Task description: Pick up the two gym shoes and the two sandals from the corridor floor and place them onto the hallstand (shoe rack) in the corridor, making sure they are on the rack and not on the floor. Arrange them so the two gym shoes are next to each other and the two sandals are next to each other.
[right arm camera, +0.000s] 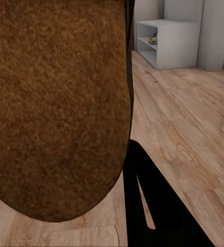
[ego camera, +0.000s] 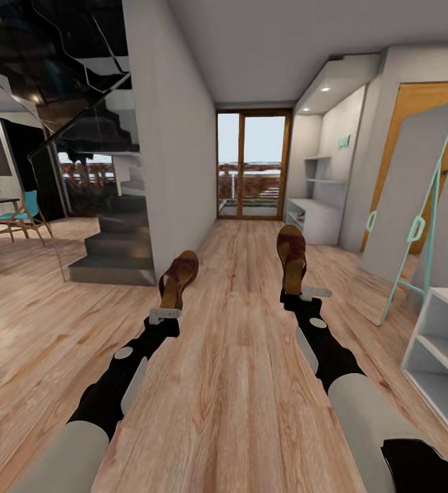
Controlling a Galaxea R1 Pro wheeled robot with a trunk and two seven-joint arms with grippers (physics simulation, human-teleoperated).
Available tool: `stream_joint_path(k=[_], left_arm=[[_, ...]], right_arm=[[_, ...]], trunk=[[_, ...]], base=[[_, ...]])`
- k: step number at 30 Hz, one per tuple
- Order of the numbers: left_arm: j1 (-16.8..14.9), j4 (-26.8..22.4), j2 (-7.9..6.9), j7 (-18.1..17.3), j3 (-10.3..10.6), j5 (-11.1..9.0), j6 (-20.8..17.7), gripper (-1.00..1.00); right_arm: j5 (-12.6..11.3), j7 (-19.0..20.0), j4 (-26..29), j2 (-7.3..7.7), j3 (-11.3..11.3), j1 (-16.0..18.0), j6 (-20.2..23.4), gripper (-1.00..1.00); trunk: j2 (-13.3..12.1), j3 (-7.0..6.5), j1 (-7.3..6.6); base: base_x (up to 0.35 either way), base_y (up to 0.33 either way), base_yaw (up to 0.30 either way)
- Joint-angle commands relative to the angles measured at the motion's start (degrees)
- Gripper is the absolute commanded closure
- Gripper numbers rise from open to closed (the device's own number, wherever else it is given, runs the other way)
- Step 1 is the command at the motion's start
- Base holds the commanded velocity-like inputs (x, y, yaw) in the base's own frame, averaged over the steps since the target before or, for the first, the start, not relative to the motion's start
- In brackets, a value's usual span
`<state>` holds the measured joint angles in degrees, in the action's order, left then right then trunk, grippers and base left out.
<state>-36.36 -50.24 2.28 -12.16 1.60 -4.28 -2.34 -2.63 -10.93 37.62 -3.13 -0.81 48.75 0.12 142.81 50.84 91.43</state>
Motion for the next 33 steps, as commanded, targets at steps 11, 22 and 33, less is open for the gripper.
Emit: stream_joint_path(k=[11, 22, 33], left_arm=[[0.0, -0.1, 0.0, -0.2, 0.0, -0.3, -0.2, 1.0], [0.0, -0.1, 0.0, -0.2, 0.0, -0.3, -0.2, 1.0], [0.0, -0.1, 0.0, -0.2, 0.0, -0.3, -0.2, 1.0]], right_arm=[[-0.4, -0.1, 0.1, -0.04, -0.1, 0.0, 0.0, 1.0], [-0.4, -0.1, 0.1, -0.04, -0.1, 0.0, 0.0, 1.0], [-0.4, 0.0, 0.1, -0.04, -0.1, 0.0, 0.0, 1.0]], trunk=[[0.0, 0.06, 0.02], [0.0, 0.06, 0.02], [0.0, 0.06, 0.02]], base=[[0.345, 0.0, -0.001], [0.345, 0.0, -0.154], [0.345, 0.0, -0.005]])
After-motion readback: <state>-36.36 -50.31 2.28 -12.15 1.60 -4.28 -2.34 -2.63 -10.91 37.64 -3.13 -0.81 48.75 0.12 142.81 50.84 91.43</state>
